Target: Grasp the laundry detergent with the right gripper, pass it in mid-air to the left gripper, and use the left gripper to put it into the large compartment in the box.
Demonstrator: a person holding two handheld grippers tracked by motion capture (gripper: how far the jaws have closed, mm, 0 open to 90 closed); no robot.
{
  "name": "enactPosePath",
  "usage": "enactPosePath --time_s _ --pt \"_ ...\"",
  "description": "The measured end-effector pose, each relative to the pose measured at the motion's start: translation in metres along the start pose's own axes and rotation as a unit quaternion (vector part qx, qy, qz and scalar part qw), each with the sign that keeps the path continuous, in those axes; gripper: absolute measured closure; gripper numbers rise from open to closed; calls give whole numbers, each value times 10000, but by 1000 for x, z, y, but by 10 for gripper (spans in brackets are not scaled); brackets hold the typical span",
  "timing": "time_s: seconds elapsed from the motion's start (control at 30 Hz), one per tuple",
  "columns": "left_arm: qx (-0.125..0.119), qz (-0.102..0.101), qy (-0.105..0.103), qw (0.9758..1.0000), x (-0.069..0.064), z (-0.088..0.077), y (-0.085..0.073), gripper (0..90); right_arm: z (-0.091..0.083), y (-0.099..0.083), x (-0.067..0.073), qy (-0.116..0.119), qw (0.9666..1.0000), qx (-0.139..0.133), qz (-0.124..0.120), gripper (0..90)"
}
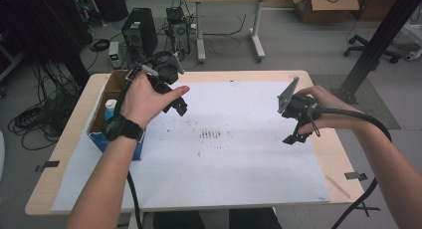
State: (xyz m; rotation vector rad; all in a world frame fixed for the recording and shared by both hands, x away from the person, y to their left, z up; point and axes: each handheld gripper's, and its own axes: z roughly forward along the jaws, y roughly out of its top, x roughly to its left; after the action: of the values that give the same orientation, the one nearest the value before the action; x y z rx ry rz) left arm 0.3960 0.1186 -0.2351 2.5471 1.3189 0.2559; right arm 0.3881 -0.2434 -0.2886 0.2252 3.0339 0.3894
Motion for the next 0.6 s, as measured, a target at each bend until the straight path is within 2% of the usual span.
enactPosePath --time_s 0.17,0.3,0.6 --pt "53 102 -48 9999 -6 8 3 47 1 -1 1 6 10000 10 13 86" --pt "10 208 -97 9997 -9 8 4 46 1 -2 1 7 10000 15 21 86" --pt "72 276 -94 9995 -13 10 5 46 2 -2 2 8 10000 35 20 84"
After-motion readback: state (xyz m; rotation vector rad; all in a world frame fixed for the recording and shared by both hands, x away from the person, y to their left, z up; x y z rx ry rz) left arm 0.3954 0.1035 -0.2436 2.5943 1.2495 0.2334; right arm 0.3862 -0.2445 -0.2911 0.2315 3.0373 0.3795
